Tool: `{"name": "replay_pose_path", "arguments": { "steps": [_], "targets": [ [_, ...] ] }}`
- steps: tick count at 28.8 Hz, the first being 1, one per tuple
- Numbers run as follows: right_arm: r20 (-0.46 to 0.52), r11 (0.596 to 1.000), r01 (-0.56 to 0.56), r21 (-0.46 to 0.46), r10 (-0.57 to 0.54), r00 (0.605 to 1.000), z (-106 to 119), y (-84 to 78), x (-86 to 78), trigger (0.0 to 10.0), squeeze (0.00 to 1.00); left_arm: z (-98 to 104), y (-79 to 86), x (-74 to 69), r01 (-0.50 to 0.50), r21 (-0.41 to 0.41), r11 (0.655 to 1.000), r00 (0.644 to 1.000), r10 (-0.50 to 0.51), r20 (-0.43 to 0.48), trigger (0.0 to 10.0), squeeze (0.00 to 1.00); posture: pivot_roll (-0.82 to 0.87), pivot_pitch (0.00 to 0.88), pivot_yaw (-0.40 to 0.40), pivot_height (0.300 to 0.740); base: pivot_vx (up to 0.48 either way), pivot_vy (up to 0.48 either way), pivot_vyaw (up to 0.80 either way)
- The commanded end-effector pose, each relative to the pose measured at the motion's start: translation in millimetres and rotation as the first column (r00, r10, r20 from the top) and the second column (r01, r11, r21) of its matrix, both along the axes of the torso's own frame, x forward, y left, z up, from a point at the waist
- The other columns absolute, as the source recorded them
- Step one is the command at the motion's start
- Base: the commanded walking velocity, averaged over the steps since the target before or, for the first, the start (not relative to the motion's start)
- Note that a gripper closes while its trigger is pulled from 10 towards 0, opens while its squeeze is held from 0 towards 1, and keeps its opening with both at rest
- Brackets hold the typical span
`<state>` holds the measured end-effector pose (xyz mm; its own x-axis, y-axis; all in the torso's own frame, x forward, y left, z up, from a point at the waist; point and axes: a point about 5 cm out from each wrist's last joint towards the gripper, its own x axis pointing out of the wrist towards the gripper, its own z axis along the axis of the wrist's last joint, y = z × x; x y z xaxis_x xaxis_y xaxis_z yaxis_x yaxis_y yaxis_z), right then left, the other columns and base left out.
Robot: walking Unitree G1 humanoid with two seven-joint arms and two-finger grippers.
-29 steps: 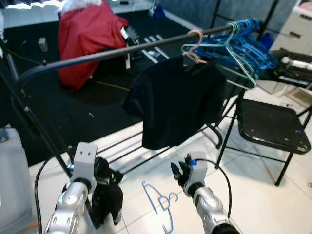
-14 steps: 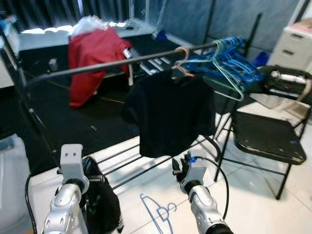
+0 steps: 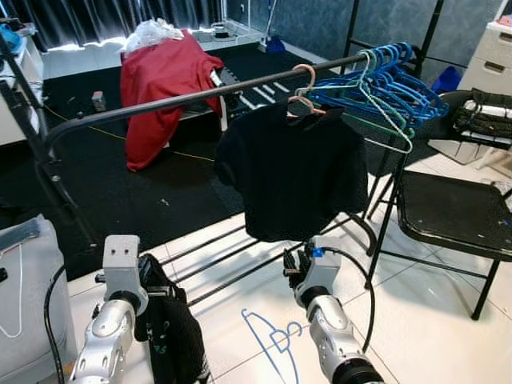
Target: Hang hanger
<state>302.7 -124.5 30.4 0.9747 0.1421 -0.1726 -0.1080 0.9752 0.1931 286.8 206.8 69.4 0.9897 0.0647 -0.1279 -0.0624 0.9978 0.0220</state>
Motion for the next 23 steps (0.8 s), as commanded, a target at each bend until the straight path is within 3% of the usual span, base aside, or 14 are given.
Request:
{"name": "replay_pose_path", "arguments": {
  "steps": [1, 7, 15, 23],
  "targets": [
    [0.002, 1.000, 0.003, 0.018, -0.003, 1.000, 0, 0.5, -0.6, 10.0, 0.00, 7, 5.0, 4.8, 0.005, 0.021, 1.000, 1.000, -0.006, 0.028, 10.0, 0.00, 0.00, 0.108, 0.025, 0.740, 0.000, 0.000, 0.00],
    [-0.018, 1.000, 0.008, 0.022, -0.008, 1.000, 0, -6.0, 1.1, 10.0, 0.00, 9, 2.2, 8.9, 0.025, 0.061, 0.998, 0.999, -0.027, 0.025, 10.0, 0.00, 0.02, 0.120, 0.020, 0.740, 0.000, 0.000, -0.23],
    [-0.049, 0.999, 0.014, 0.045, -0.011, 0.999, 0, -4.9, 4.2, 10.0, 0.00, -10, 4.3, -3.7, 0.028, 0.043, 0.999, 0.998, -0.026, -0.049, 10.0, 0.00, 0.01, 0.141, 0.023, 0.740, 0.000, 0.000, -0.80],
    [-0.066, 1.000, 0.011, 0.028, -0.010, 0.998, -4, -5.0, 0.9, 10.0, 0.00, -5, -3.9, -0.3, 0.058, 0.034, 0.998, 0.998, -0.057, -0.032, 10.0, 0.00, 0.01, 0.130, 0.017, 0.740, 0.000, 0.000, -0.80]
  ]
}}
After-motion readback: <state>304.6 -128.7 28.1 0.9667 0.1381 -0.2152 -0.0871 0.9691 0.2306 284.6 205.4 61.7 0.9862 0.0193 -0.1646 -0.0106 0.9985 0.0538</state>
